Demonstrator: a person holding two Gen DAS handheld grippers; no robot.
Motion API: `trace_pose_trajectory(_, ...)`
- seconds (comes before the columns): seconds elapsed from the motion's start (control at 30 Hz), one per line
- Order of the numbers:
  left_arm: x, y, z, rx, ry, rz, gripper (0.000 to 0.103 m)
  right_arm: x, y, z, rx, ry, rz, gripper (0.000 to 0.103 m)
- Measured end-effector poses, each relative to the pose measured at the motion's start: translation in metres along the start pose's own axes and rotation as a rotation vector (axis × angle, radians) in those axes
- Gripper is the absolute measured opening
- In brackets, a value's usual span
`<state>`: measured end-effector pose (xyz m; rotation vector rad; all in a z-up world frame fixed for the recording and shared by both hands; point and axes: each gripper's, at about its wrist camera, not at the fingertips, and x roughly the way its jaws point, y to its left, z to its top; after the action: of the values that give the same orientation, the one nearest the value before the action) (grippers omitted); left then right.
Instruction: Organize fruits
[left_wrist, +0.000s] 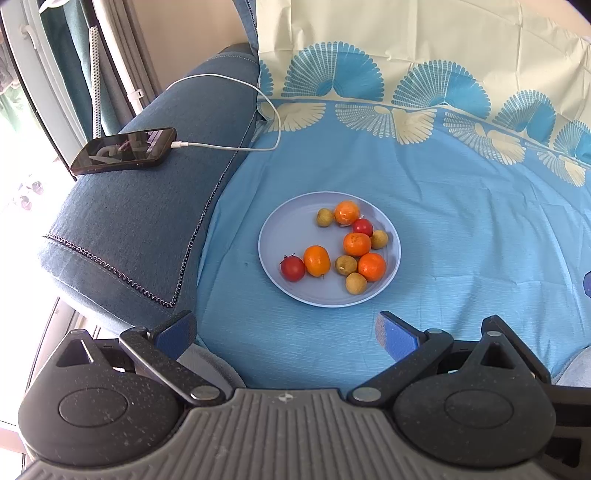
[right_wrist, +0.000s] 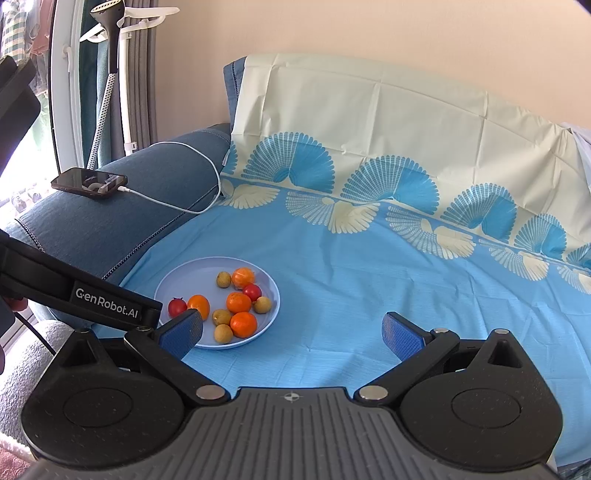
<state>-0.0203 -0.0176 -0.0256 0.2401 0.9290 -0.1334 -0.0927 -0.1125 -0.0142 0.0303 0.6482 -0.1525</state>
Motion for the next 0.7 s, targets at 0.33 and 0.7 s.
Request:
trace_pose_trajectory(0.33, 0.0001, -0.0009, 0.0010, 0.003, 0.001, 0.001, 0.103, 0.0004, 0.0002, 0.0001, 0.001, 0.000, -0.001, 0.102)
trace_pose_trajectory(0.7, 0.0002, -0.0016, 0.0011, 0.005, 0.003, 0.005, 0.103, 0.0013, -0.0003, -0.0004, 0.004, 0.002, -0.002, 0.102)
